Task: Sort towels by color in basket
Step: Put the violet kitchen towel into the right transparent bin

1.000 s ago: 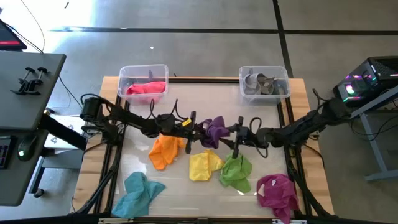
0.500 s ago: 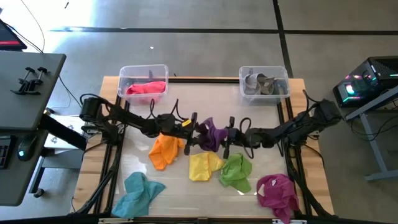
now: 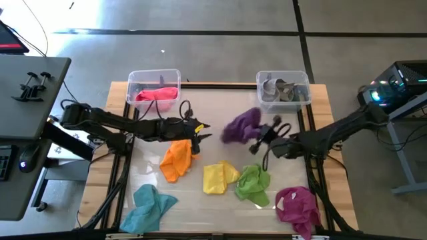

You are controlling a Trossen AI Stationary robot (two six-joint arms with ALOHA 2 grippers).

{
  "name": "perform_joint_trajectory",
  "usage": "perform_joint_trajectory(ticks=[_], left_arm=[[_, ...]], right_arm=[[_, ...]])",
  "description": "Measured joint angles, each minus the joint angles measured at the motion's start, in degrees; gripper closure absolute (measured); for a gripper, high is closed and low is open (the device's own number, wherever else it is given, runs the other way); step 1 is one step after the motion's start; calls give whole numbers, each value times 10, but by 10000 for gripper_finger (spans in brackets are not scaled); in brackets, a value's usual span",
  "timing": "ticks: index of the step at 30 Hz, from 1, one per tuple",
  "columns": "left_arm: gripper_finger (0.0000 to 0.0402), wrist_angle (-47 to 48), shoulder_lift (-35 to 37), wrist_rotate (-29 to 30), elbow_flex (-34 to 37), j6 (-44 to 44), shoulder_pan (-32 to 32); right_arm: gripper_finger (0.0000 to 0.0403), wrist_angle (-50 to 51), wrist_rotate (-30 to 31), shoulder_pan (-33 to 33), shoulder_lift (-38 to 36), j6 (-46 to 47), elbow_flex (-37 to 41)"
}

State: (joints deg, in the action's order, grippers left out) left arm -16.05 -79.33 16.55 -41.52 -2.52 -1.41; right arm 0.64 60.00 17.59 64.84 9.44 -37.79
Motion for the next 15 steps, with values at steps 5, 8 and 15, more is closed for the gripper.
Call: perform_joint_trajectory(ticks=[5,8,15], left_arm=[[245,-6,1,1,0,2,-6],[245,-4,-5,1,0,-6,-6],[245,-6,-17,1,0,-7,-6]], right_arm=[[397,255,96,-47,-72,-19,-134],[398,299,159,-106,-85,-96,-209],[397,302,109,-303,-87,-285,-294]])
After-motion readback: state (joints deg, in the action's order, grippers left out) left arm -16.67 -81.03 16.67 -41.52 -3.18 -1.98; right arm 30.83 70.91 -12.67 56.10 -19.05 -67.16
